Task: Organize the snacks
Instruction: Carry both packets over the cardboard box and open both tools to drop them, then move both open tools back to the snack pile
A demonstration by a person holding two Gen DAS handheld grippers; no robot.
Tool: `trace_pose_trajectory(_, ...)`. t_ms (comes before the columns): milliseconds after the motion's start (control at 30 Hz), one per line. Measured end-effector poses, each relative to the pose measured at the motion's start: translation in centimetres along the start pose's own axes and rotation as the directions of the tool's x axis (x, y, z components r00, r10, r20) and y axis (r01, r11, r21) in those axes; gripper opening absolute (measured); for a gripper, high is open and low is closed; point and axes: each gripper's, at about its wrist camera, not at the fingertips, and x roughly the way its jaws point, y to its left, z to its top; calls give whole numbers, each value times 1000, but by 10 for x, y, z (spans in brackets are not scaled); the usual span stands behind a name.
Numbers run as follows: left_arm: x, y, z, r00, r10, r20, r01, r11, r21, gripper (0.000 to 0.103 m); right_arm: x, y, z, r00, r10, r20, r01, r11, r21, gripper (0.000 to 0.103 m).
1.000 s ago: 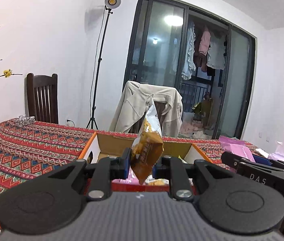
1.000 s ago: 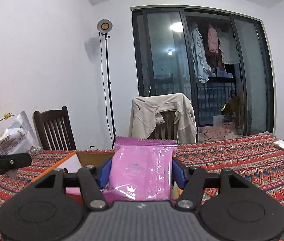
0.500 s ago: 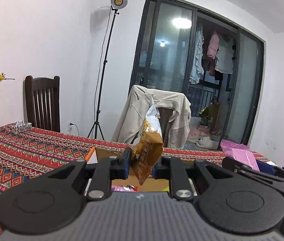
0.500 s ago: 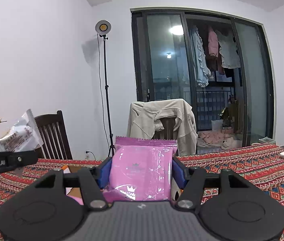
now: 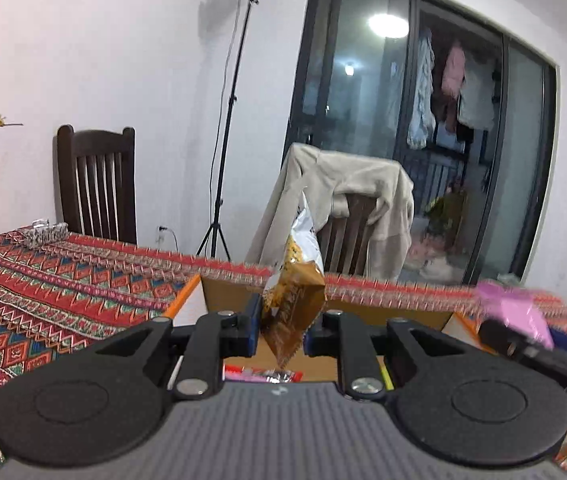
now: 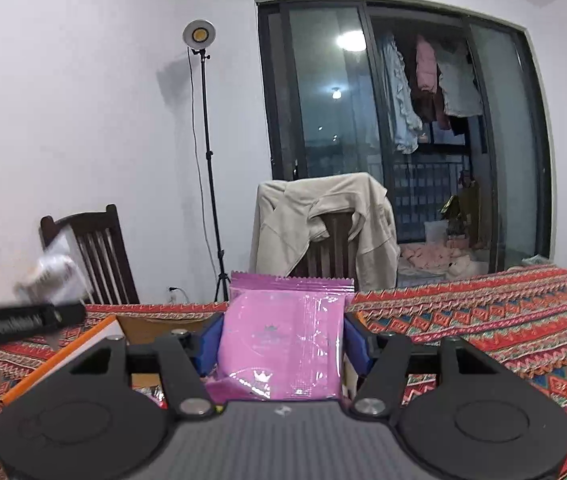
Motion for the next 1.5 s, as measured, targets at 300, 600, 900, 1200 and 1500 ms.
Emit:
trace_pose_trajectory(300,13,0,-17,999,16,-38,-15,999,44,20,9,0,-9,999,-9,-41,8,1000,-12,61)
trace_pose_trajectory(600,8,8,-18,1000,17,-2,-17,1000,9,76,13,-3,-12,996,-17,-85,16,1000,-6,76)
trace_pose_trajectory(900,2,10,-19,989,131,65,-130,991,-19,103,11,-5,-16,996,-5,-91,6,1000,9,98)
trace_pose_trajectory(1200,-9,8,-5,987,136,90,-132,990,-46,103,6,-5,-9,996,3,-88,-1,1000,29,103)
trace_pose_trajectory(1500,-51,4,23,980,160,117,-159,987,-22,103,-25,7,19,997,23,-78,-23,1000,10,103)
